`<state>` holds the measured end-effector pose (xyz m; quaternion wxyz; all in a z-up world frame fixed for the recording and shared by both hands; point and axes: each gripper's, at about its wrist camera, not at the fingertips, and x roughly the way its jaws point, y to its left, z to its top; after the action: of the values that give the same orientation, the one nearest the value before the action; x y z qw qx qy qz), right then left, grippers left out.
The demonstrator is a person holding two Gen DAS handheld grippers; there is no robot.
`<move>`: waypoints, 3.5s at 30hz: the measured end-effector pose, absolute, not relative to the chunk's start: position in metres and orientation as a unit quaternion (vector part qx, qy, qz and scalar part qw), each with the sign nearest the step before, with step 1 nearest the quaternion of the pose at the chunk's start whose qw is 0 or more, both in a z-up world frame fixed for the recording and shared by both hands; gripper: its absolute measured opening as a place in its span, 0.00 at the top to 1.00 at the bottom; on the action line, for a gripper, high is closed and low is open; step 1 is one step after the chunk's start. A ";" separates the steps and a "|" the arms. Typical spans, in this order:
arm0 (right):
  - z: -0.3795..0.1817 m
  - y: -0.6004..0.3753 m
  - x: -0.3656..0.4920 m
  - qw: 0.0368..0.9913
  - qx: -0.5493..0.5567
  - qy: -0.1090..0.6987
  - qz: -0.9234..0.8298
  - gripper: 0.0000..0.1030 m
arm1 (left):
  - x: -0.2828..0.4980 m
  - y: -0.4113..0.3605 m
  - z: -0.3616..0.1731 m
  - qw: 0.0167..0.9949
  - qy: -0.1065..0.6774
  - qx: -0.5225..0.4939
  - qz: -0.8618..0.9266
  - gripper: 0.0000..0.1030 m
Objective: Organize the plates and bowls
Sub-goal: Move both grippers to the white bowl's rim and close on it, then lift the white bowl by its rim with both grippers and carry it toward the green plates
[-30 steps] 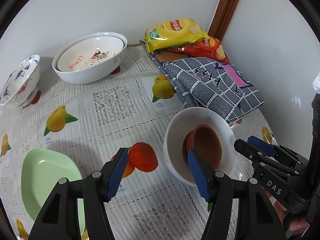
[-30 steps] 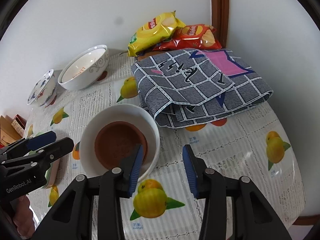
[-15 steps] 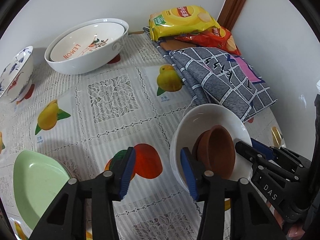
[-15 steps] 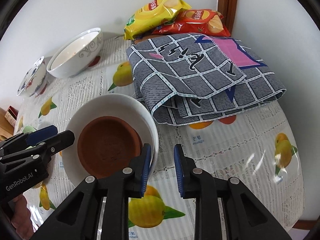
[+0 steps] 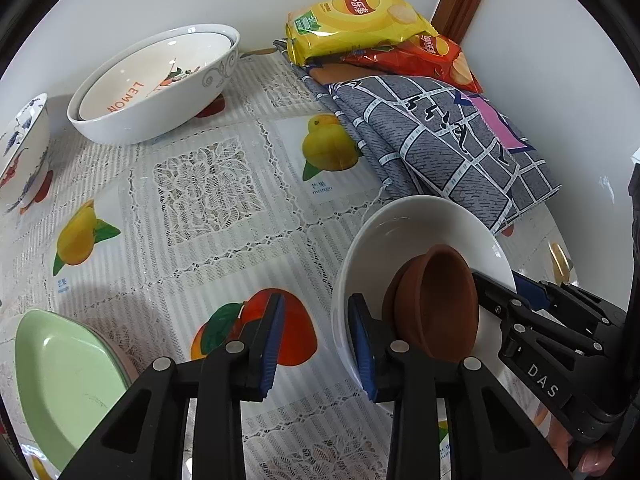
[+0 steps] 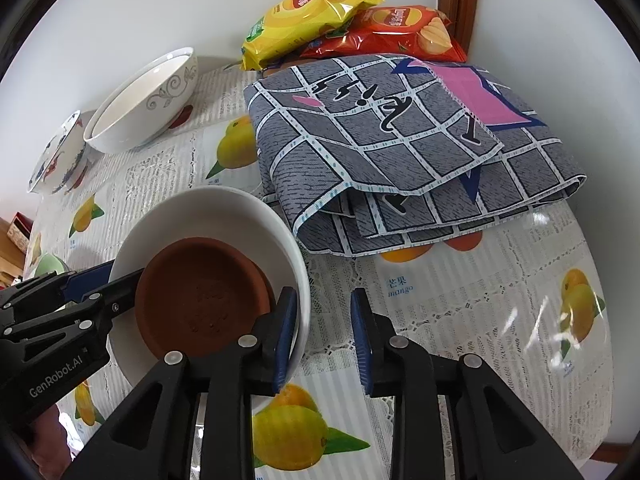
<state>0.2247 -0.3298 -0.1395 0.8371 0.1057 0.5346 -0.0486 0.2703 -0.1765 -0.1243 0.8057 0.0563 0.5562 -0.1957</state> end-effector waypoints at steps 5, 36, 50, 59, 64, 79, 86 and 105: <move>-0.142 -0.330 0.226 0.838 0.110 0.533 -0.044 0.74 | 0.272 -0.178 -0.129 0.802 0.561 0.056 -0.199 0.70; -0.141 -0.324 0.224 0.854 0.088 0.510 -0.042 0.75 | 0.267 -0.179 -0.143 0.803 0.564 0.025 -0.193 0.72; -0.140 -0.321 0.224 0.854 0.104 0.509 -0.031 0.90 | 0.270 -0.186 -0.143 0.797 0.566 0.026 -0.209 0.87; -0.139 -0.318 0.219 0.855 0.107 0.506 -0.038 0.92 | 0.262 -0.182 -0.143 0.802 0.559 0.020 -0.211 0.88; -0.136 -0.318 0.213 0.853 0.118 0.508 -0.038 0.93 | 0.256 -0.179 -0.141 0.800 0.561 0.022 -0.213 0.88; -0.117 -0.293 0.193 0.855 0.135 0.500 -0.027 0.94 | 0.234 -0.150 -0.119 0.810 0.550 0.025 -0.200 0.89; -0.095 -0.280 0.187 0.863 0.129 0.488 -0.023 0.94 | 0.227 -0.134 -0.097 0.820 0.536 0.018 -0.198 0.89; -0.050 -0.251 0.172 0.880 0.125 0.458 -0.005 0.94 | 0.212 -0.102 -0.053 0.842 0.506 0.015 -0.187 0.89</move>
<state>0.1717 -0.2507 -0.0497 0.8799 0.1254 0.4583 -0.0047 0.2116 -0.1018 -0.0530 0.8417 0.0147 0.5062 -0.1873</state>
